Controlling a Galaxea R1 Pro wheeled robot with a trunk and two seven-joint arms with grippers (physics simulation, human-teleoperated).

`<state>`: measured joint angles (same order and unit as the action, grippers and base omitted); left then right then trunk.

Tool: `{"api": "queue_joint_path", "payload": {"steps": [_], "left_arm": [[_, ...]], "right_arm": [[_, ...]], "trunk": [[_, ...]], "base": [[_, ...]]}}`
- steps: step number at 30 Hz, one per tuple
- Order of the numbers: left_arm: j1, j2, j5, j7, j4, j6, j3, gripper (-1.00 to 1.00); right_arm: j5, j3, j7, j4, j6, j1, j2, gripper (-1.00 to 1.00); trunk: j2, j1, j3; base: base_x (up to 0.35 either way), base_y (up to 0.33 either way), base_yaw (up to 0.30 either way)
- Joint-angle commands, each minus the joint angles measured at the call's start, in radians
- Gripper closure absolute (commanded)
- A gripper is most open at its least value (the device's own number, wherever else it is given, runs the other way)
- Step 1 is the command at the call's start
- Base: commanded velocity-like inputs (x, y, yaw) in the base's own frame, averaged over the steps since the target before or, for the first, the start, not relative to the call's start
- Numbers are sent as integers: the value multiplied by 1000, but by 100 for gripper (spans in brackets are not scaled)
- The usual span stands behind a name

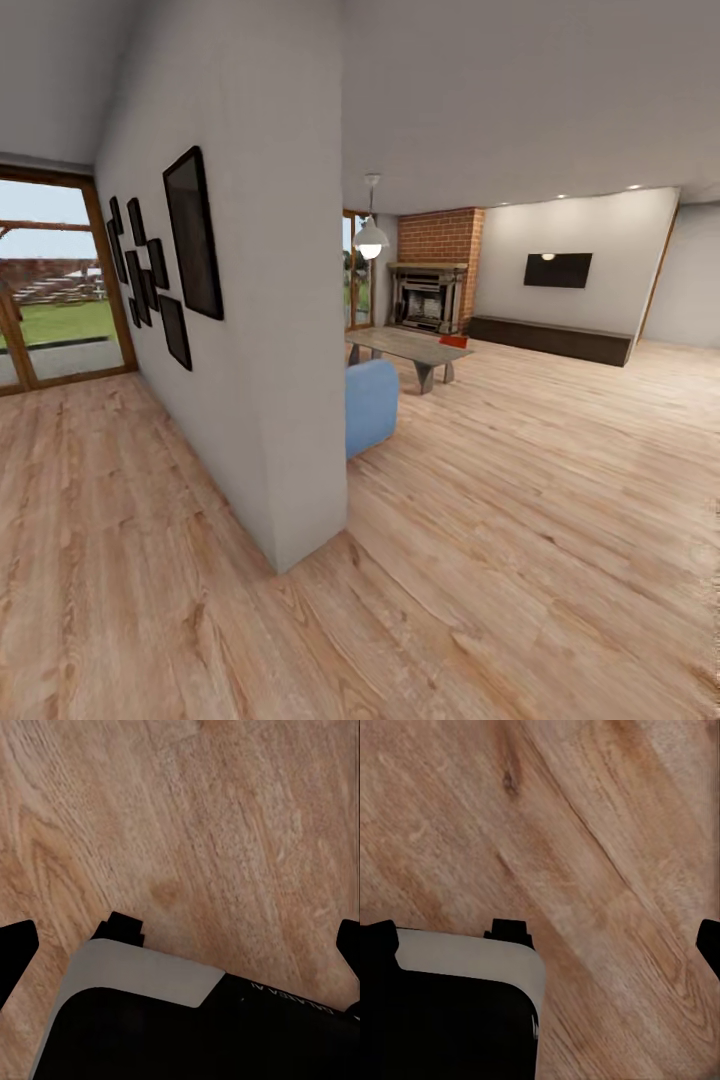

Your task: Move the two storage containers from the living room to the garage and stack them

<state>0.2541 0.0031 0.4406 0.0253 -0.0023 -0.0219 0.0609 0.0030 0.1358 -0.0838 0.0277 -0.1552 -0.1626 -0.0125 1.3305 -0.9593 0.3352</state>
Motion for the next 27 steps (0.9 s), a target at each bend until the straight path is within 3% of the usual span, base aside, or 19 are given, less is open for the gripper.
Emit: {"api": "queue_joint_path", "payload": {"steps": [1,27], "left_arm": [[1,0,7,2,0,-2,7,-100],[1,2,7,2,-1,-1,7,-100]], "right_arm": [[1,7,-4,3,-4,-1,0,-100],[5,8,-4,3,-6,-1,3,-100]], "trunk": [[1,-1,1],[1,-1,1]], "base": [[323,0,-258],[323,0,-258]]}}
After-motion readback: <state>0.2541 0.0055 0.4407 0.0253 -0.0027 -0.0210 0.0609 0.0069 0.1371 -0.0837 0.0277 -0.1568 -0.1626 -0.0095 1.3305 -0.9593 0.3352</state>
